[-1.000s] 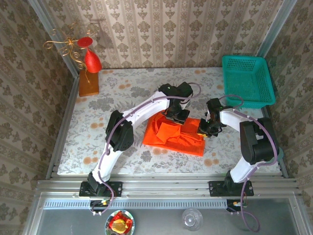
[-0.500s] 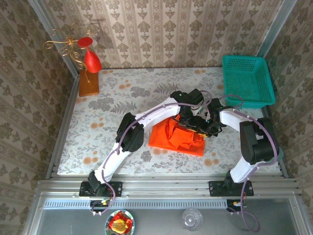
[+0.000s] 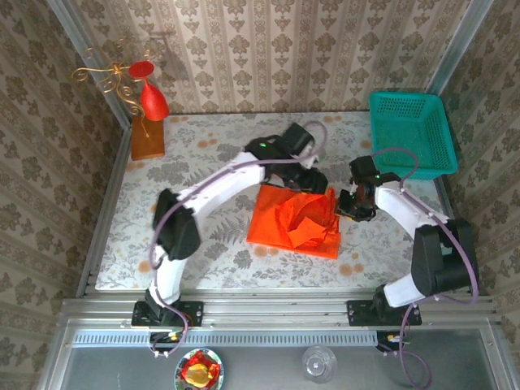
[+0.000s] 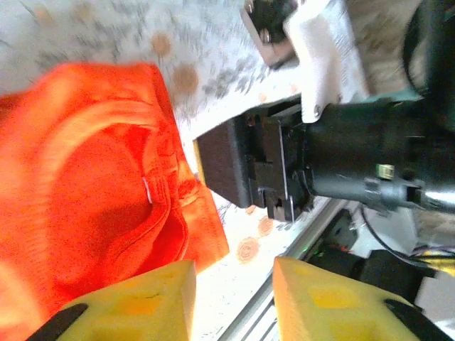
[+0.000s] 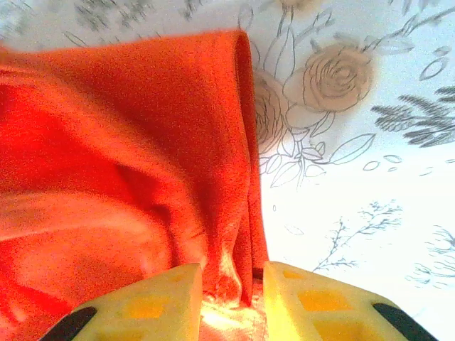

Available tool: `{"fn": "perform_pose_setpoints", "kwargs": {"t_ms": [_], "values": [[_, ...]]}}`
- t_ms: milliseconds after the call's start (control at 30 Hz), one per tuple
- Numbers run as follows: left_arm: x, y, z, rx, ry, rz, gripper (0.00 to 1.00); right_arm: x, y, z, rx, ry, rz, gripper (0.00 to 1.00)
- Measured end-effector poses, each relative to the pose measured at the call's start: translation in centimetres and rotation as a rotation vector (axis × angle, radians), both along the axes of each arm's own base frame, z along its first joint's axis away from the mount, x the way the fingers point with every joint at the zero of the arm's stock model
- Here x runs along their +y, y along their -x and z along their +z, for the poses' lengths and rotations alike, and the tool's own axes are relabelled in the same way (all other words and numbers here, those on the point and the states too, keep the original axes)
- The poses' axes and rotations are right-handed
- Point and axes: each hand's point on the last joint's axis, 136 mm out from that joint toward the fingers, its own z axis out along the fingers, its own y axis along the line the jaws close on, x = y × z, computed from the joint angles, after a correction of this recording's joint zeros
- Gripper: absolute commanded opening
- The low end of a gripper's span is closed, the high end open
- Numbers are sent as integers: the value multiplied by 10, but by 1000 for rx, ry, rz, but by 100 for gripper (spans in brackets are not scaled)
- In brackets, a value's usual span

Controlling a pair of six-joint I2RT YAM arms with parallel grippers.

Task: Fold the inside-out t-shirt
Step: Adjust the T-shirt at the center of the table, then smooth out the T-shirt at the center of the table.

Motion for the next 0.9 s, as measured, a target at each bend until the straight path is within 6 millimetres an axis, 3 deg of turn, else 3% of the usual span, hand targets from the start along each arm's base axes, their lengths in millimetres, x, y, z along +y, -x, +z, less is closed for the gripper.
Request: {"fn": "perform_pose_setpoints", "kwargs": {"t_ms": [67,133,233,333,433,500,700,900], "values": [[29,-13,15,-30,24,65,19,3,-1,8,-23,-16,2,30],[65,-28,7,-27,7,145,14,16,1,12,-30,-60,25,30],[115,-45,-45,55,-84,254,9,40,3,16,-32,-127,73,29],[142,-42,-109,172,-195,294,7,62,3,15,-25,-193,112,28],[145,-29,-146,250,-231,278,7,72,0,4,2,-231,114,29],[142,-24,-157,271,-213,262,7,72,2,-8,32,-230,99,32],[138,-28,-177,289,-191,257,8,41,27,-38,143,-83,29,39],[160,-22,-197,326,-237,296,7,9,42,-16,111,75,-16,37]]}}
